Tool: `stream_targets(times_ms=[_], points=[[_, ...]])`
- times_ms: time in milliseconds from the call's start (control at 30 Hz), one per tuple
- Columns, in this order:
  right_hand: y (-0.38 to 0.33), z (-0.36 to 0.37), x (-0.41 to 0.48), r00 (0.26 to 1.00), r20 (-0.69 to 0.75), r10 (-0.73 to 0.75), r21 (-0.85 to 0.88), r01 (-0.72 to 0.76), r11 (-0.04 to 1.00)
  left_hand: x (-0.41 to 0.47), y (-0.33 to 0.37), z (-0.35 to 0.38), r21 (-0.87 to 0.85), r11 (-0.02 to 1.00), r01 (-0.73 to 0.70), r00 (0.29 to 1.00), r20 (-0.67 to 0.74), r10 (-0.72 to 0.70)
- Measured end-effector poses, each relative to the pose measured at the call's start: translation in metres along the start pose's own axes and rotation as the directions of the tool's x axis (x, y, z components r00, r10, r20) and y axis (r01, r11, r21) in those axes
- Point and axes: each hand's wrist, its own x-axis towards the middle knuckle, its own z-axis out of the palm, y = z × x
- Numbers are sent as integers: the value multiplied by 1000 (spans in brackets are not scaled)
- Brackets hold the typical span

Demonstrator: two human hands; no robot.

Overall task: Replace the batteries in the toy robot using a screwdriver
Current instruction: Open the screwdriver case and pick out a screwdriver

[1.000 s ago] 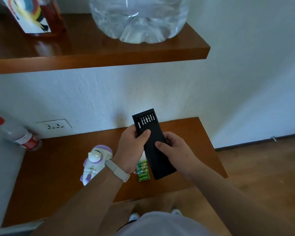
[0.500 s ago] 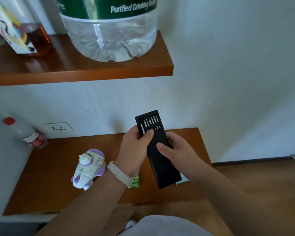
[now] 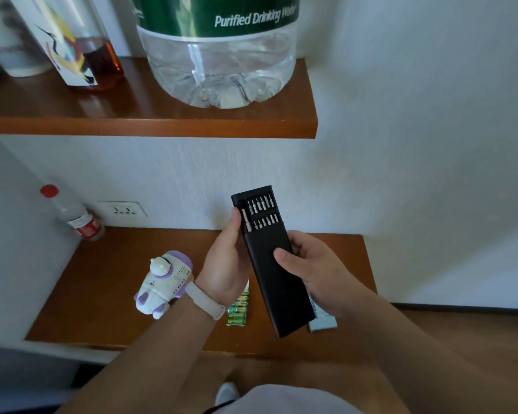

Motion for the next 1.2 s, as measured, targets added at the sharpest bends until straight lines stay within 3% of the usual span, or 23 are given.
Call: stream_targets(times_ms=[367, 567, 900, 1200], points=[[13, 19, 11, 994, -14, 112, 8, -112, 994, 8, 8, -3, -170, 985, 25, 997, 74, -13], [34, 26, 7, 971, -2, 239, -198, -235, 952, 16, 18, -22, -148, 986, -74, 996, 44, 81], [38, 31, 11, 975, 39, 219, -136, -212, 968, 26, 13, -39, -255, 967, -30, 1000, 1, 31], [44, 28, 5, 971, 8, 240, -200, -233, 952, 29, 3, -39, -304, 950, 64, 998, 30, -57]])
